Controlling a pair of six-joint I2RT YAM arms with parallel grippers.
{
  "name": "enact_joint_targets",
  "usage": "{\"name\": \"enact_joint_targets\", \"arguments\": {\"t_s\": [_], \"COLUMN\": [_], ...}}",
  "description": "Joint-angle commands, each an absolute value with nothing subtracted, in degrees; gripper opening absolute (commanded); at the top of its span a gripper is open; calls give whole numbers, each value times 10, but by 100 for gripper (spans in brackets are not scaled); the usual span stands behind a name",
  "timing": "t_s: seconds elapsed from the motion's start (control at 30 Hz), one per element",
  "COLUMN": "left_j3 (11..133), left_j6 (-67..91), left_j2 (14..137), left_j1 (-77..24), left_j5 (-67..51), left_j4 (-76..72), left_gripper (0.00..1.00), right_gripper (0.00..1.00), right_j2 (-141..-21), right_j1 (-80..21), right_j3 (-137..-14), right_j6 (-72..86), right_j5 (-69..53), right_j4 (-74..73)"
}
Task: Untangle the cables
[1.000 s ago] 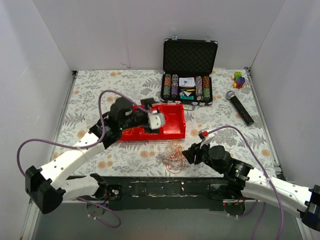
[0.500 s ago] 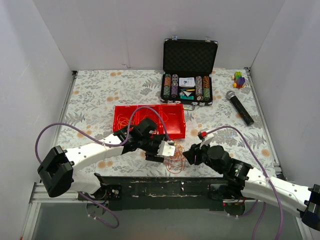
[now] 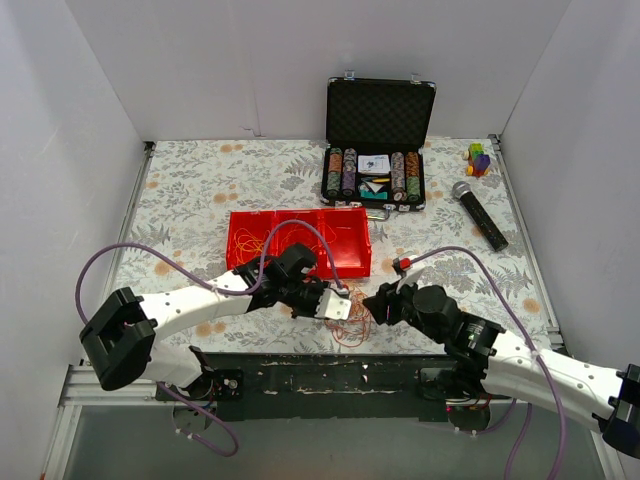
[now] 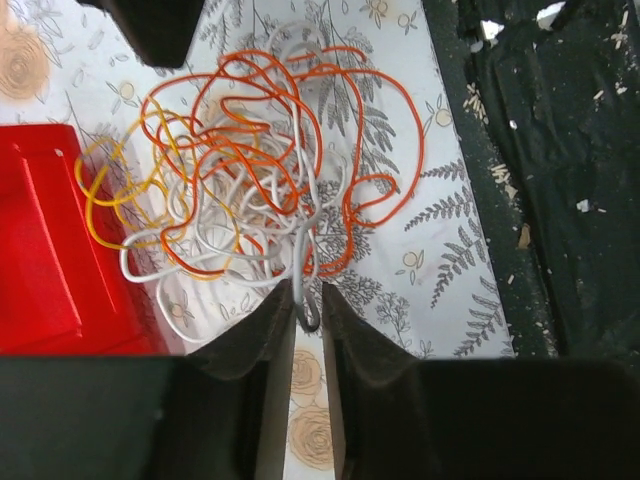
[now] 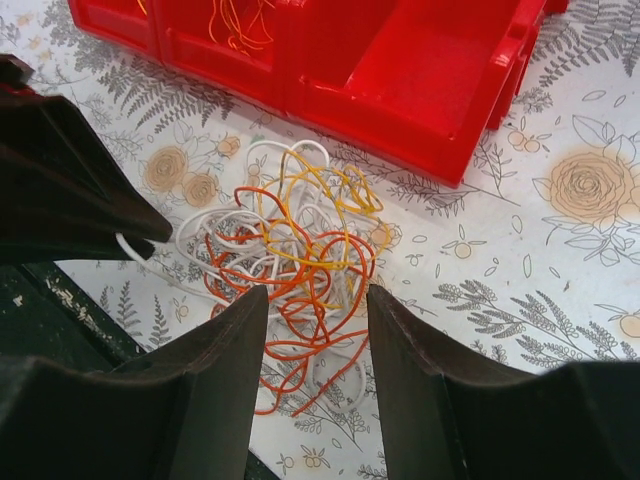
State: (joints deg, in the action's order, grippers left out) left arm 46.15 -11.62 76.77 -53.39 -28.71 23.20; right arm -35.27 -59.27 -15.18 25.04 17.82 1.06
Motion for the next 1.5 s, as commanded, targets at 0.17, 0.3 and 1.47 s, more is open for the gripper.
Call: {"name": "enact_joint_targets", "arguments": {"t_s": [0.17,0.3,1.47], "left_j3": [502,556,1020], "left_j6": [-105,-72,-46], "left_j2": [746,730,728], "left_j1": [-537,-538,-570], "left_j5": [-267,-279,-176], "left_j4": [207,236,121], "left_gripper": [0,0,0], "right_gripper": [53,53,50], "right_j2": [-396,-467,-650], "right_j1": [-592,-589,-587], "right_j3": [-201,-219,-157], "right_j6": [205,194,237], "right_j5": [176,157,112], "right_j4": [85,136,209]}}
